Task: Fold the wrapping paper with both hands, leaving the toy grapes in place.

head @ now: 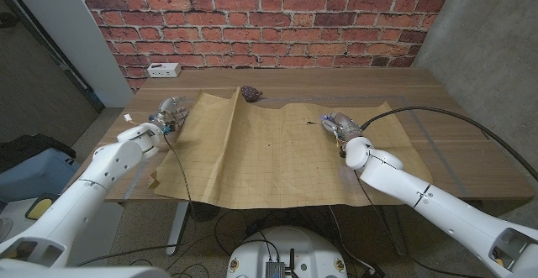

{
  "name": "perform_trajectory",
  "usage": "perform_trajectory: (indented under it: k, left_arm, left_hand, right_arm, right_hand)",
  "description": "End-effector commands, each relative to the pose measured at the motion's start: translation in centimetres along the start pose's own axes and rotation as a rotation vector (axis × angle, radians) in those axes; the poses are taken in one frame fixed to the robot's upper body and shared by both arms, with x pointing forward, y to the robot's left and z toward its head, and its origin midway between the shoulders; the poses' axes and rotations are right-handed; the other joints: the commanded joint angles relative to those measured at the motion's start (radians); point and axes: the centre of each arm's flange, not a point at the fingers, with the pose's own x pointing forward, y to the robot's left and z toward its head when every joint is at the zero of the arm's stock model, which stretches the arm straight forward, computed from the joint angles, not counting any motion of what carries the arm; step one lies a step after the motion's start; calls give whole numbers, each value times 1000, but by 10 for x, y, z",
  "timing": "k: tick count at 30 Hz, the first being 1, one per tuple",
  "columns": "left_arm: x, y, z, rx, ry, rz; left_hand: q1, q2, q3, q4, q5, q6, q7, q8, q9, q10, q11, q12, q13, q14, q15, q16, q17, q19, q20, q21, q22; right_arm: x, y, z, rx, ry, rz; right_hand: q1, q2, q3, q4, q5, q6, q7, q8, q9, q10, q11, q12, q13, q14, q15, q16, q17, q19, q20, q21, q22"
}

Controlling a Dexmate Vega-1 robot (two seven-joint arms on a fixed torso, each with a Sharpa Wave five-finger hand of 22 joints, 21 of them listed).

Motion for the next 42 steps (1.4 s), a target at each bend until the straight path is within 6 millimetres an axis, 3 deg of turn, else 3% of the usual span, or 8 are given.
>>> perform_trajectory:
  k: [1, 6, 11, 19, 23, 27, 29, 42]
  left_arm:
    - [6, -3, 12, 16, 186, -60]
    - [16, -3, 21, 150, 336, -95]
    - [28, -11, 31, 292, 401, -148]
    - [42, -26, 40, 401, 398, -275]
    - [48, -37, 47, 466, 412, -238]
    - [48, -45, 54, 504, 377, -135]
    - [47, -49, 57, 519, 337, -80]
    - [27, -63, 77, 528, 205, -84]
  left_hand:
    - [38, -18, -49, 3, 0, 65, 6, 7, 3, 98, 6, 14, 6, 64, -19, 95, 89, -9, -8, 72, 68]
    - [74, -28, -112, 9, -6, 103, 22, -10, 4, 125, 29, -15, 13, 43, -1, 250, 266, -76, -8, 170, 191]
    - [172, -50, -197, 5, -7, 121, 32, -22, 7, 115, -13, -60, 36, -160, 1, 527, 623, -224, 7, 331, 386]
    - [83, -187, -374, 68, 64, 15, 24, -21, 8, -70, -1, -48, 36, -628, 159, 149, 327, -617, 136, 235, 278]
    - [269, -42, -285, 23, 22, 206, 43, 22, 11, 115, -49, 36, 27, -379, 97, 57, 82, -431, 110, 228, 99]
    - [369, 105, -153, 19, 11, 793, 29, 174, 15, 630, -147, 218, 51, 133, -72, 153, -13, -179, 37, 374, 6]
    - [396, 133, -110, 20, 11, 933, 54, 207, 21, 767, -159, 279, 80, 274, -101, 224, 26, -123, 11, 431, -4]
    - [403, 107, -65, 33, 6, 1035, 80, 267, 154, 984, -192, 425, 214, 564, -171, 408, 174, 53, -110, 667, 6]
  right_arm:
    - [4, -2, 1, 15, -12, -15]
    - [6, -2, 1, 20, -12, -16]
    - [9, -2, 2, 18, -10, -15]
    - [8, -2, -2, 28, 5, -16]
    - [9, -3, -2, 40, 3, -22]
    - [10, -3, -2, 43, 2, -23]
    - [11, -3, -2, 41, 5, -23]
    - [15, -7, -1, 18, 35, -13]
  right_hand:
    - [11, -3, 3, 7, -3, 9, 1, -1, 5, 7, 2, -4, 2, 12, -2, 5, 6, 11, 4, 4, 2]
    - [11, -3, 2, 8, -4, 8, 1, -3, 5, 9, 6, -3, 2, 14, 0, 5, 6, 12, 3, 4, 2]
    - [12, -4, 0, 9, -4, 9, 3, -4, 5, 9, 0, -5, 2, 16, 0, 5, 6, 12, 3, 3, 2]
    - [13, -4, -1, 10, -4, 9, 4, -5, 5, 9, 1, -6, 3, 16, 0, 5, 6, 12, 3, 2, 2]
    - [12, -5, -3, 12, -5, 9, 4, -6, 5, 10, 2, -6, 3, 16, 0, 5, 7, 12, 2, 2, 2]
    - [10, -7, -6, 13, -6, 8, 6, -7, 5, 8, 4, -8, 3, 16, 2, 4, 7, 13, 2, 2, 2]
    - [9, -9, -7, 14, -6, 7, 5, -7, 5, 7, 6, -8, 3, 15, 2, 4, 8, 13, -1, 2, 2]
    - [9, -10, -12, 15, -7, 8, 4, -8, 5, 3, 1, -11, 3, 11, 2, 1, 7, 12, -1, 0, 1]
